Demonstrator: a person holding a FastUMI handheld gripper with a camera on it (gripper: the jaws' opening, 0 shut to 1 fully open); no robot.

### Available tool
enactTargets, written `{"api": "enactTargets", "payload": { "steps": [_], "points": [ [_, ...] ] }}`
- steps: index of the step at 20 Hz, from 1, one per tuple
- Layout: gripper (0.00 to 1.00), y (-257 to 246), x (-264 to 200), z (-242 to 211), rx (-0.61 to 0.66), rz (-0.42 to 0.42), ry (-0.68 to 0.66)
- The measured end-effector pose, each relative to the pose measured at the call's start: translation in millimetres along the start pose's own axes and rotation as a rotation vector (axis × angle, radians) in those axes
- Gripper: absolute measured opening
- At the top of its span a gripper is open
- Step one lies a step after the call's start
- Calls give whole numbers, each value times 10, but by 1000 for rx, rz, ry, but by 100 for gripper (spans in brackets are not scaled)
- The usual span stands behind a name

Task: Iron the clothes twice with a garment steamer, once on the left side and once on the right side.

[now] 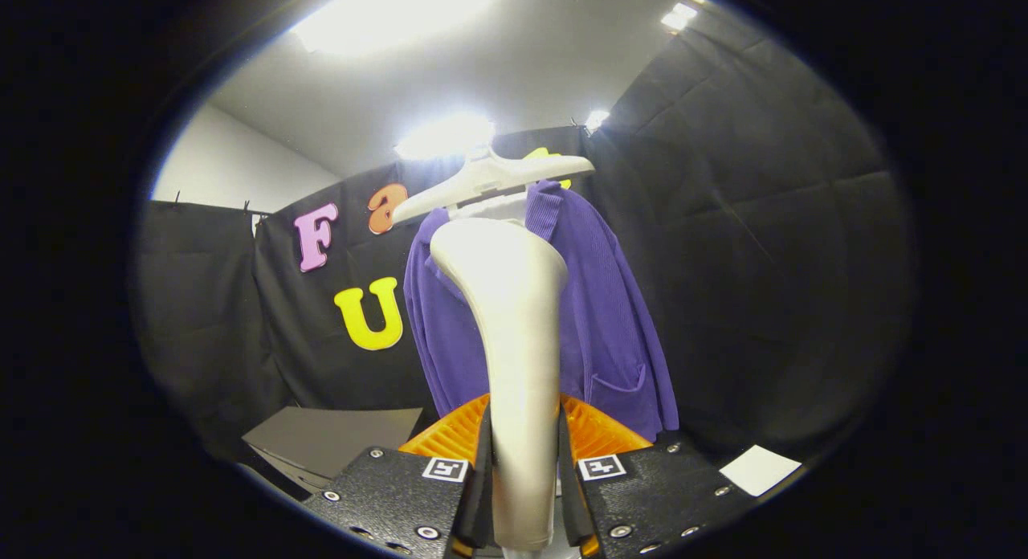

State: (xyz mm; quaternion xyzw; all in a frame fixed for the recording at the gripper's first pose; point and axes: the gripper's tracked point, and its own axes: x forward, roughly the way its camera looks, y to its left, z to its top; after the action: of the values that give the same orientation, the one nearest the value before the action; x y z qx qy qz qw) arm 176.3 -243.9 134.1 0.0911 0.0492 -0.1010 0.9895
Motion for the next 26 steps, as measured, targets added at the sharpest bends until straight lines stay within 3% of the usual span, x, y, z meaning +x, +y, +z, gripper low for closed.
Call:
{"api": "enactTargets", "payload": {
  "steps": [5, 11, 17, 26],
  "points": [
    [35, -61, 328, 443, 43, -13, -92],
    [35, -160, 924, 665, 69, -68, -147],
    [35, -411, 1325, 383, 62, -164, -87],
    [36, -811, 1412, -279, 72, -237, 66]
  ]
}}
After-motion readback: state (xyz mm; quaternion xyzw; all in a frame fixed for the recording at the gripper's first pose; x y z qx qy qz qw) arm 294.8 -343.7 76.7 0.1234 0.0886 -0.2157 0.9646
